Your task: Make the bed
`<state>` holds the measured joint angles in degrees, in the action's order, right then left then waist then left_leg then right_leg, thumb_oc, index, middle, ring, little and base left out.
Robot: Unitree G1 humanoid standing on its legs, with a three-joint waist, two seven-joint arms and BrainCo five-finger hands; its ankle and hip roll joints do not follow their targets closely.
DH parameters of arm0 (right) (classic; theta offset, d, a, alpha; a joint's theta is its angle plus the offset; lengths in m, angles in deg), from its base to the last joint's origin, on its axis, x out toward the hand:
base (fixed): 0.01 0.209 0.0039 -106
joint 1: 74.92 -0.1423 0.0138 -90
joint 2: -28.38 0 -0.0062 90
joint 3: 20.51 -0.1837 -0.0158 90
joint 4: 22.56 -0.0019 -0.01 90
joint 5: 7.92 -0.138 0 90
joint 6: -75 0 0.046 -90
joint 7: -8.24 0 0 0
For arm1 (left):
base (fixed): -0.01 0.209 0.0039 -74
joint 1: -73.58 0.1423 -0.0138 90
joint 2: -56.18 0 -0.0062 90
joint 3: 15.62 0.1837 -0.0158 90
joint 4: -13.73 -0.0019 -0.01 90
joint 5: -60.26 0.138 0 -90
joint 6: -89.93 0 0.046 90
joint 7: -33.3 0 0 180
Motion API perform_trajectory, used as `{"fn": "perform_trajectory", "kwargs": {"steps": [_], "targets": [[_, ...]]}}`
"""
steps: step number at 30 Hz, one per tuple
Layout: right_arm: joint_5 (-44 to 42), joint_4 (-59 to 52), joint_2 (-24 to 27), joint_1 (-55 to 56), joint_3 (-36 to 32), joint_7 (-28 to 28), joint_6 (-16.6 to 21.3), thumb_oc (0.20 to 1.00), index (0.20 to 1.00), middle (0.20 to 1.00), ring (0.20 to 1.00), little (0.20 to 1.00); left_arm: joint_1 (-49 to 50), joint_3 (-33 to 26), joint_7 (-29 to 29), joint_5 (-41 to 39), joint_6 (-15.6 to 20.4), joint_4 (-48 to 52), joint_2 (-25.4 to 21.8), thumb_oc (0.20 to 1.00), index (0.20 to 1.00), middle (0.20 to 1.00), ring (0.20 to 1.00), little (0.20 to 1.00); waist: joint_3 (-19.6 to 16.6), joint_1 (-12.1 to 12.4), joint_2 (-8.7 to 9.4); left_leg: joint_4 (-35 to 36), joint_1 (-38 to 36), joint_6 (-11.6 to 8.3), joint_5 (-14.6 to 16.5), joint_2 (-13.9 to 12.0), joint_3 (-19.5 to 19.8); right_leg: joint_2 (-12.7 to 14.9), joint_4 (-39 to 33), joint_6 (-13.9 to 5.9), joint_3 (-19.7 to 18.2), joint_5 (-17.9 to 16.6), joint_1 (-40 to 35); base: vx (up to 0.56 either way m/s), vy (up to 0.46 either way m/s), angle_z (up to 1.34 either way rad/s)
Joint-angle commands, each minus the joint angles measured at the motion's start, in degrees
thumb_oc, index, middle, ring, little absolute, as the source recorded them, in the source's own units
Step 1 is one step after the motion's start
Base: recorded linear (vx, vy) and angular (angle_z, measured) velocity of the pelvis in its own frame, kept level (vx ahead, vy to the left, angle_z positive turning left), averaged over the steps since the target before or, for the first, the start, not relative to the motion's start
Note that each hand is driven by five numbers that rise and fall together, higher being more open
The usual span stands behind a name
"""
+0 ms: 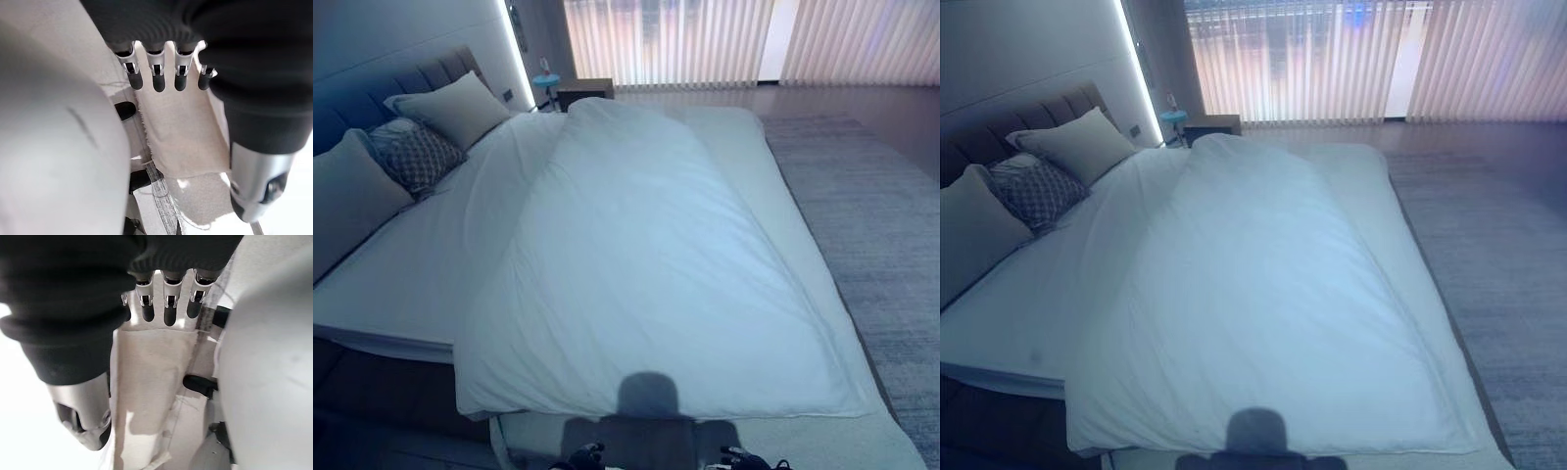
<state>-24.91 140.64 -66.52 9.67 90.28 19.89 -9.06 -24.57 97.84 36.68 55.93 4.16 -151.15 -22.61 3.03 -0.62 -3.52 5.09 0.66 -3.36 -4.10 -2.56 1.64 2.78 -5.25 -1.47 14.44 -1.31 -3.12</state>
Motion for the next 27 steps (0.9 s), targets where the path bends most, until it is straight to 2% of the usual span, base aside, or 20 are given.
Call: {"fn": "perform_trajectory", "kwargs": {"steps": [1, 7, 11, 12, 14, 15, 16, 19, 20, 23, 27], "targets": [[-0.78, 2.06, -1.71, -2.06, 0.51, 0.24, 1.21, 1.0, 1.0, 1.0, 1.0, 1.0, -5.01, -0.43, 0.09, -1.1, 0.62, -4.43, 1.48, 1.0, 1.0, 1.0, 1.0, 1.0, -1.83, 0.14, 2.9, -0.09, 0.53, -0.86, 2.51, -0.66, -0.71, 4.97, 0.25, -6.24, -3.02, -0.96, 2.46, 0.0, 0.0, 0.0], [-2.42, 0.46, -1.97, -2.67, 1.31, -0.31, 1.51, 1.0, 1.0, 1.0, 1.0, 1.0, -6.79, -1.89, -1.17, -6.21, 1.08, -2.46, 1.17, 1.0, 1.0, 1.0, 1.0, 1.0, 1.43, -0.46, 3.84, -0.09, 1.34, -0.4, 2.35, -0.83, -1.89, 4.48, 0.25, -6.07, -4.08, -1.96, 4.24, -0.06, -0.002, -0.13], [-6.6, -1.57, -1.61, -4.95, 1.41, -2.18, 2.68, 1.0, 1.0, 1.0, 1.0, 1.0, -9.95, -3.58, -2.66, -17.2, 2.2, 0.24, 1.14, 1.0, 1.0, 1.0, 1.0, 1.0, 6.98, -0.81, 4.03, -0.09, 4.97, 0.03, 0.19, -1.6, -2.21, 3.32, 7.06, -5.22, -5.64, -0.29, 11.65, -0.23, -0.006, -0.13], [-7.72, -2.38, -1.26, -5.68, 1.48, -2.56, 2.83, 1.0, 1.0, 1.0, 1.0, 1.0, -10.91, -3.75, -2.66, -20.05, 2.34, 1.01, 1.29, 1.0, 1.0, 1.0, 1.0, 1.0, 8.2, -0.88, 4.15, -1.36, 6.97, -0.01, -0.3, -1.29, -2.35, 3.52, 8.07, -5.08, -5.92, -0.25, 13.44, -0.23, -0.007, -0.12], [-9.81, -2.99, -0.84, -6.84, 1.29, -2.97, 3.52, 1.0, 1.0, 1.0, 1.0, 1.0, -12.79, -4.46, -2.51, -24.87, 2.72, 1.63, 1.67, 1.0, 1.0, 1.0, 1.0, 1.0, 9.64, -1.43, 4.82, -7.24, 12.35, -0.23, 0.76, -0.82, -2.38, 3.75, 9.83, -4.83, -5.94, -0.52, 16.76, -0.19, -0.027, -0.05], [-9.82, -2.99, -0.84, -6.85, 1.29, -2.97, 3.52, 1.0, 1.0, 1.0, 1.0, 1.0, -12.8, -4.46, -2.51, -24.87, 2.72, 1.62, 1.67, 1.0, 1.0, 1.0, 1.0, 1.0, 9.53, -1.46, 4.81, -7.41, 12.58, -0.22, 0.83, -0.82, -2.35, 3.76, 9.89, -4.83, -5.91, -0.5, 16.93, -0.18, -0.027, 0.05], [-11.34, -3.96, -0.4, -8.01, 1.4, -3.22, 3.84, 1.0, 1.0, 1.0, 1.0, 1.0, -13.98, -6.05, -2.06, -31.15, 3.12, 2.77, 2.15, 1.0, 1.0, 1.0, 1.0, 1.0, 10.57, -1.87, 4.96, -10.59, 16.48, 0.03, 1.3, -0.59, -2.25, 3.54, 11.93, -4.76, -6.18, -0.62, 20.46, -0.15, -0.008, 0.01], [-12.11, -5.73, -0.19, -8.71, 1.75, -3.62, 4.11, 1.0, 1.0, 1.0, 1.0, 1.0, -15.36, -7.11, -2.18, -34.84, 2.98, 3.39, 2.27, 1.0, 1.0, 1.0, 1.0, 1.0, 11.14, -2.42, 4.88, -13.05, 20.1, 0.09, 1.7, -0.39, -2.25, 3.43, 14.0, -4.72, -6.65, -0.43, 24.27, -0.14, -0.004, -0.05], [-12.21, -7.89, 0.26, -9.83, 2.57, -3.83, 4.34, 1.0, 1.0, 1.0, 1.0, 1.0, -16.92, -9.45, -1.82, -39.86, 2.88, 3.89, 2.24, 1.0, 1.0, 1.0, 1.0, 1.0, 12.21, -2.82, 4.92, -14.89, 22.99, 0.09, 1.92, -0.17, -2.31, 3.22, 15.79, -4.76, -7.16, -0.16, 27.51, -0.1, 0.007, -0.08], [-12.95, -11.17, 0.72, -10.63, 2.9, -4.07, 4.8, 1.0, 1.0, 1.0, 1.0, 1.0, -18.85, -13.21, -2.71, -46.6, 3.34, 4.61, 2.58, 1.0, 1.0, 1.0, 1.0, 1.0, 13.1, -3.29, 5.09, -18.22, 27.08, -0.07, 2.77, 0.11, -2.26, 3.44, 18.63, -4.74, -7.3, 0.45, 31.63, -0.09, 0.011, -0.11], [-14.3, -15.69, 1.34, -11.87, 3.01, -5.05, 5.84, 1.0, 1.0, 1.0, 1.0, 1.0, -21.67, -17.19, -4.49, -52.02, 5.17, 6.43, 2.64, 1.0, 1.0, 1.0, 1.0, 1.0, 14.53, -4.06, 5.75, -23.6, 33.23, -0.78, 4.16, -0.84, -2.7, 3.96, 23.16, -4.81, -6.8, 1.5, 37.22, -0.06, -0.009, -0.02]]}}
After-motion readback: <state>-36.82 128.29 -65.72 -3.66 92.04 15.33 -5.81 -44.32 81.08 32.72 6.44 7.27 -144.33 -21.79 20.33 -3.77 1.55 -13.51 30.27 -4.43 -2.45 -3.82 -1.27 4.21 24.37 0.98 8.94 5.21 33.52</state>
